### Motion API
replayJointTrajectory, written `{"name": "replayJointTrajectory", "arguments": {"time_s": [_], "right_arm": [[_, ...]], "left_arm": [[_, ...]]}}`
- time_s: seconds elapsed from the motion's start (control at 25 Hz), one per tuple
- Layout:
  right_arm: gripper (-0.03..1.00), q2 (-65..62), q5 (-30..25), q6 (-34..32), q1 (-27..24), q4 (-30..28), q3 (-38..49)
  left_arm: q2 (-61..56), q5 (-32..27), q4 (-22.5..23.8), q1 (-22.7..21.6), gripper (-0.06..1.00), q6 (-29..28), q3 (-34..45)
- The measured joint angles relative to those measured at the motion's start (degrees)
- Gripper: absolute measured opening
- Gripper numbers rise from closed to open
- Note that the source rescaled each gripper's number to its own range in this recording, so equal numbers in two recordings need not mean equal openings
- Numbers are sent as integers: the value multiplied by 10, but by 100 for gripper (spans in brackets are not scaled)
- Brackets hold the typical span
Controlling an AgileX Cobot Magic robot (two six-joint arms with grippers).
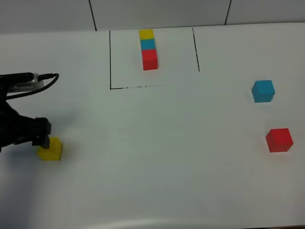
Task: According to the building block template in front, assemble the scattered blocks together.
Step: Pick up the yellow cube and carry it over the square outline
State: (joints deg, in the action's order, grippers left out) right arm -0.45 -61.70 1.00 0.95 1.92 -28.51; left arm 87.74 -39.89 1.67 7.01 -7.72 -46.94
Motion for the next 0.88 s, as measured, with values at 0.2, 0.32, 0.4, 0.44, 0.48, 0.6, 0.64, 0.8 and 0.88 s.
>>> {"name": "replayJointTrajectory", "arguments": {"time_s": [0.2, 0.32, 0.4, 0.44, 0.48, 0.6, 0.64, 0.8, 0.88], "right_arm": [[74, 0, 0, 0, 0, 0, 0], [74, 0, 0, -1, 0, 0, 0], [74, 0, 0, -1, 0, 0, 0], [74, 0, 0, -1, 0, 0, 0], [74, 0, 0, -1, 0, 0, 0], [74, 0, 0, 0, 0, 0, 0], [74, 0, 0, 0, 0, 0, 0], [74, 0, 0, 0, 0, 0, 0], [74, 0, 0, 0, 0, 0, 0]], "left_arm": [[47, 0, 0, 21, 93, -17, -26], [73, 0, 0, 29, 93, -24, -41], [88, -2, 0, 36, 93, -33, -52], [96, -3, 2, 40, 93, -40, -56], [102, -3, 2, 44, 93, -42, -61], [122, -2, 2, 53, 93, -47, -66], [128, -2, 2, 55, 93, -47, -66], [153, 1, 2, 56, 92, -49, -66], [160, 7, 4, 56, 92, -51, -66]]}}
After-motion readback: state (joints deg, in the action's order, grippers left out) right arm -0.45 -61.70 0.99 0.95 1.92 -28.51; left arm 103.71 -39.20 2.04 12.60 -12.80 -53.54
